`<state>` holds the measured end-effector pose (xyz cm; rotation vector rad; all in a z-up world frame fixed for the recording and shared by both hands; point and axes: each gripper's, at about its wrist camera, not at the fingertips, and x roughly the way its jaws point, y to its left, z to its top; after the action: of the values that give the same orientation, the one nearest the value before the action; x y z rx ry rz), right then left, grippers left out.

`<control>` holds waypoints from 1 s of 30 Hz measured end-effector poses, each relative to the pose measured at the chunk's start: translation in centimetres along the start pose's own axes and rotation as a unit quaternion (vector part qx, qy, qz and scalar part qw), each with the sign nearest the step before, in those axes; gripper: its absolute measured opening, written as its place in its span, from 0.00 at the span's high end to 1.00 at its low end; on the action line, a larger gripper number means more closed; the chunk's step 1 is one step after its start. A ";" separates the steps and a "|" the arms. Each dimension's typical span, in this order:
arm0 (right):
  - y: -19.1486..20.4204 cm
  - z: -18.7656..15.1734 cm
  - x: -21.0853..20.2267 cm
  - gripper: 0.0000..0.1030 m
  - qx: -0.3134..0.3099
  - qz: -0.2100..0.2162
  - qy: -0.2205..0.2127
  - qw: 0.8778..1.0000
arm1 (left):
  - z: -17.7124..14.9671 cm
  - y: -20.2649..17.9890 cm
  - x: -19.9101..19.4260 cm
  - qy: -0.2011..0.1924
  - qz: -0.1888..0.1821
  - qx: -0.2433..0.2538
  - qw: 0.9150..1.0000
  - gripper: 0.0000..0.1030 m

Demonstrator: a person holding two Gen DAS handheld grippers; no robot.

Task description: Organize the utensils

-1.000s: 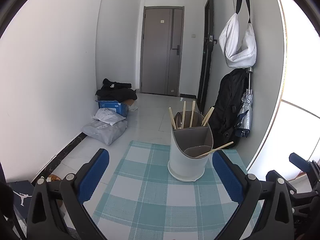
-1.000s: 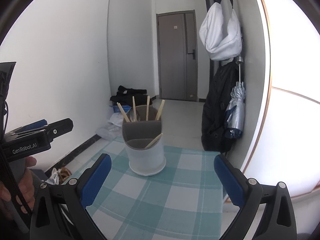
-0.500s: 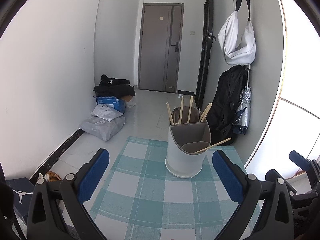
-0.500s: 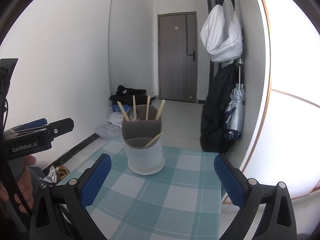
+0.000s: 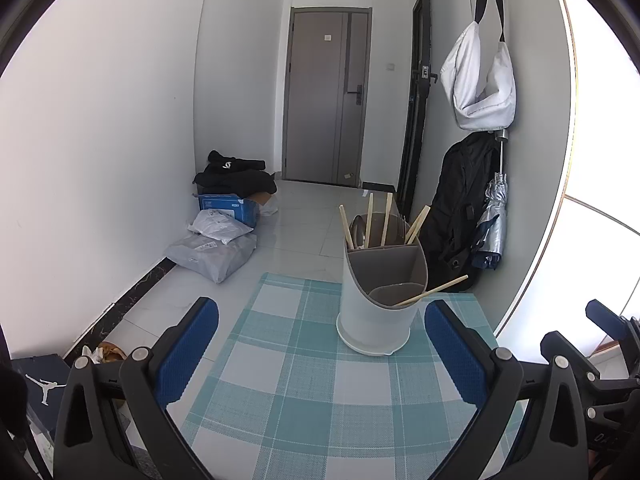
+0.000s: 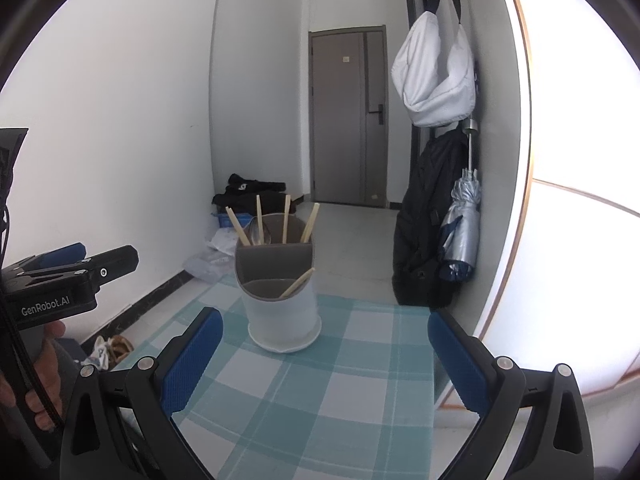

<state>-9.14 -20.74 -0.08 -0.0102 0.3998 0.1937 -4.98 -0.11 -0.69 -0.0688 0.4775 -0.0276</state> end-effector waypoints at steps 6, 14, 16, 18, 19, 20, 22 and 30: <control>-0.1 0.0 0.3 0.00 0.001 -0.002 0.004 1.000 | 0.0 0.0 0.0 0.000 0.002 -0.001 1.000 0.02; -0.2 0.0 0.5 0.00 0.003 -0.005 0.007 1.000 | 0.0 0.1 0.0 0.001 0.002 -0.006 1.000 0.02; -0.2 -0.1 0.4 0.00 0.001 -0.006 0.007 1.000 | 0.0 0.0 0.0 0.002 0.001 -0.007 1.000 0.02; -0.1 -0.1 0.5 0.00 -0.001 -0.007 0.007 1.000 | 0.0 0.1 0.0 0.002 0.001 -0.006 1.000 0.02; -0.1 -0.1 0.5 0.00 -0.001 -0.007 0.008 1.000 | 0.0 0.1 -0.1 0.002 0.002 -0.006 1.000 0.02; -0.1 -0.1 0.5 0.00 -0.001 -0.007 0.008 1.000 | 0.0 0.1 0.0 0.002 0.002 -0.006 1.000 0.02; -0.1 -0.1 0.5 0.00 -0.001 -0.007 0.008 1.000 | 0.1 0.1 -0.1 0.000 0.003 -0.007 1.000 0.02; -0.1 -0.2 0.4 0.00 -0.001 -0.009 0.007 1.000 | 0.1 0.3 0.0 0.000 0.006 -0.009 1.000 0.02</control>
<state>-8.80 -20.75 -0.44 -0.0164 0.4133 0.1760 -4.95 0.18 -0.61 -0.0829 0.4788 -0.0117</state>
